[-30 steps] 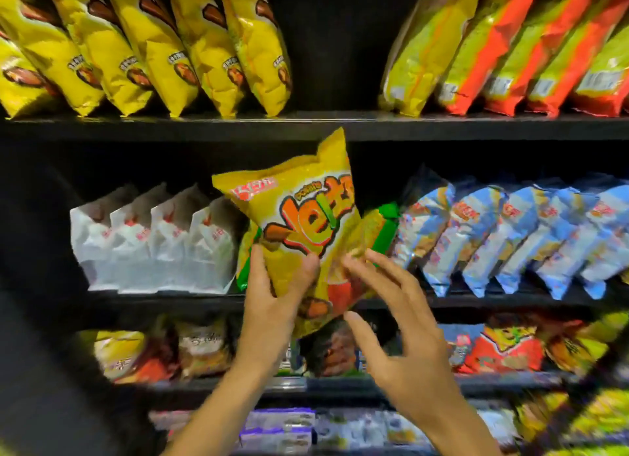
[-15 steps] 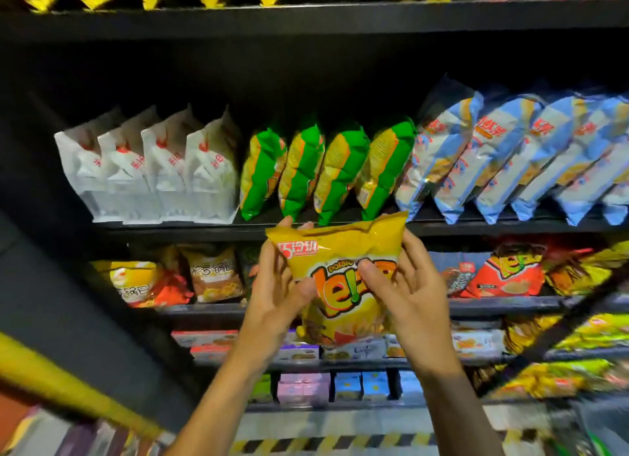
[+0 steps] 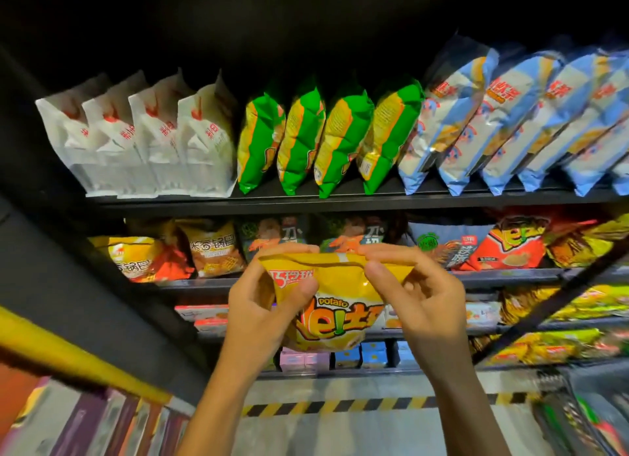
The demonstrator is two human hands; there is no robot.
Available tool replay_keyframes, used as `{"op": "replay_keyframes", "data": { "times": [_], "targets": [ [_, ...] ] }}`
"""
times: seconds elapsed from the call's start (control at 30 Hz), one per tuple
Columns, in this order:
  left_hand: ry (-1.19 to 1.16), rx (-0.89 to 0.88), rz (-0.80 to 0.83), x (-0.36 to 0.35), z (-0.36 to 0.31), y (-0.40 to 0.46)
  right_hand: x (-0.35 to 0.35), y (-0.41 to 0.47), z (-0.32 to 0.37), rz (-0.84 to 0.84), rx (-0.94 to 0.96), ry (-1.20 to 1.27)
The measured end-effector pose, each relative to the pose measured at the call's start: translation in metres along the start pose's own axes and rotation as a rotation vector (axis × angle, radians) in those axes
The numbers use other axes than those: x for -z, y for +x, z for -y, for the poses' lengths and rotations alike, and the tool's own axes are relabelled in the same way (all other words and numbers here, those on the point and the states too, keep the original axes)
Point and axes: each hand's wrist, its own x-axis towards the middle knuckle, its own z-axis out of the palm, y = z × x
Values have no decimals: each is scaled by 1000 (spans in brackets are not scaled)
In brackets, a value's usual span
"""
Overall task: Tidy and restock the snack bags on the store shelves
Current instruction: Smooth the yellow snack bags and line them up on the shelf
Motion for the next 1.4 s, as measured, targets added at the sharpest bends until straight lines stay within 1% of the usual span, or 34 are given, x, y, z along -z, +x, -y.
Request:
{"op": "replay_keyframes", "data": {
  "times": [0.07,0.13,0.23,0.3,0.37,0.47,0.57,0.63,0.7,0.77,0.8,0.9,0.97,1.03,1.17,1.27,1.33,1.4],
  "targets": [
    [-6,28,39,2,2,-3,-1,-1,-4,-69,-3,-50],
    [-4,32,69,2,4,-6,-3,-3,-9,-129,-30,-39],
    [-4,67,83,1,6,-9,-8,-6,-9,-160,-80,-20],
    [-51,96,81,-1,7,-10,-9,-7,-11,-174,-80,-36],
    [-89,101,34,-4,6,-12,-9,-9,-15,-188,-89,-58],
    [-55,138,-85,-10,6,-11,-8,-11,-18,-199,-82,-65],
    [-111,192,-144,-14,5,-11,-10,-11,-16,-205,-83,-59],
    [-161,185,-174,-18,1,-10,-11,-9,-13,-192,-85,-55],
    [-183,175,-181,-19,0,-8,-11,-8,-8,-121,-92,-39],
    [-160,160,-192,-18,0,-7,-8,-7,-6,-45,-104,-7],
    [-126,128,-191,-15,2,-6,-7,-7,-6,-33,-102,-10],
    [61,-50,-111,-11,8,-6,-7,-5,-15,-86,-124,-40],
    [100,-94,-86,-11,10,-5,-10,-5,-16,-110,-164,12],
    [61,-63,-126,-11,12,-4,-9,-4,-16,-102,-185,33],
    [-118,90,-245,-14,9,-2,-3,-1,-16,-18,-183,150],
    [-132,124,-235,-15,10,-1,-2,3,-20,-23,-150,147],
    [-130,144,-218,-14,11,-1,-2,2,-21,-31,-167,151],
    [-135,154,-242,-13,11,1,-2,3,-26,2,-198,171]
  ]
}}
